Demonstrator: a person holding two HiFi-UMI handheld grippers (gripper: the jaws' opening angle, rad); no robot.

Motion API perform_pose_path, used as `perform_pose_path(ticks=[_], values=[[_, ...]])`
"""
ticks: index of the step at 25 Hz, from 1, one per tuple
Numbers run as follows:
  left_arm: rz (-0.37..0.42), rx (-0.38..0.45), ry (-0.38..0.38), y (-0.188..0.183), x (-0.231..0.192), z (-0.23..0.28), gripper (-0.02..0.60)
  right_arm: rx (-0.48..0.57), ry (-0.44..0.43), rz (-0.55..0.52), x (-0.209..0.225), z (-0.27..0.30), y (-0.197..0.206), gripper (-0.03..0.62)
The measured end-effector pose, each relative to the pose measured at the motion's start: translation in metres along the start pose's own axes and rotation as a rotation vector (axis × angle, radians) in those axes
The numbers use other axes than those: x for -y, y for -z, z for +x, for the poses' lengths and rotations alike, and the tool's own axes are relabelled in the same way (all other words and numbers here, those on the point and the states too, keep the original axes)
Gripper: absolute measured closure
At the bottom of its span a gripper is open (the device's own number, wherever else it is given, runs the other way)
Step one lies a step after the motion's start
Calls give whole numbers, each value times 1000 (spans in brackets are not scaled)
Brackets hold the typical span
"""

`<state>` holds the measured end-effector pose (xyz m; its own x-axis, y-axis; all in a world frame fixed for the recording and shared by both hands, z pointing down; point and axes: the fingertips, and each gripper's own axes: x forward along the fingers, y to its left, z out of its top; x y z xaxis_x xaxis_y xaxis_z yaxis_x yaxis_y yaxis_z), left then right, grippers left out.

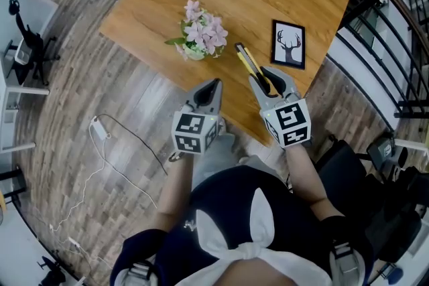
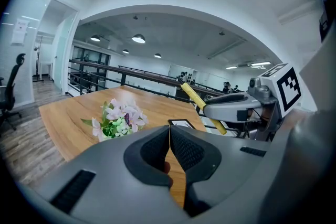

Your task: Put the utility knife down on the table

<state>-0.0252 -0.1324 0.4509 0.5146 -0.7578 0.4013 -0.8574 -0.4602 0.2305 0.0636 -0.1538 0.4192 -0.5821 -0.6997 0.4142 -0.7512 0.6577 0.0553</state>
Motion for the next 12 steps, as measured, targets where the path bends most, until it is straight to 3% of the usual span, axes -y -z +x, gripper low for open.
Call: perform_pose_path(ticks=[12], values=[[7,-42,14,7,-17,4,560,-27,-2,3,-9,14,7,477]])
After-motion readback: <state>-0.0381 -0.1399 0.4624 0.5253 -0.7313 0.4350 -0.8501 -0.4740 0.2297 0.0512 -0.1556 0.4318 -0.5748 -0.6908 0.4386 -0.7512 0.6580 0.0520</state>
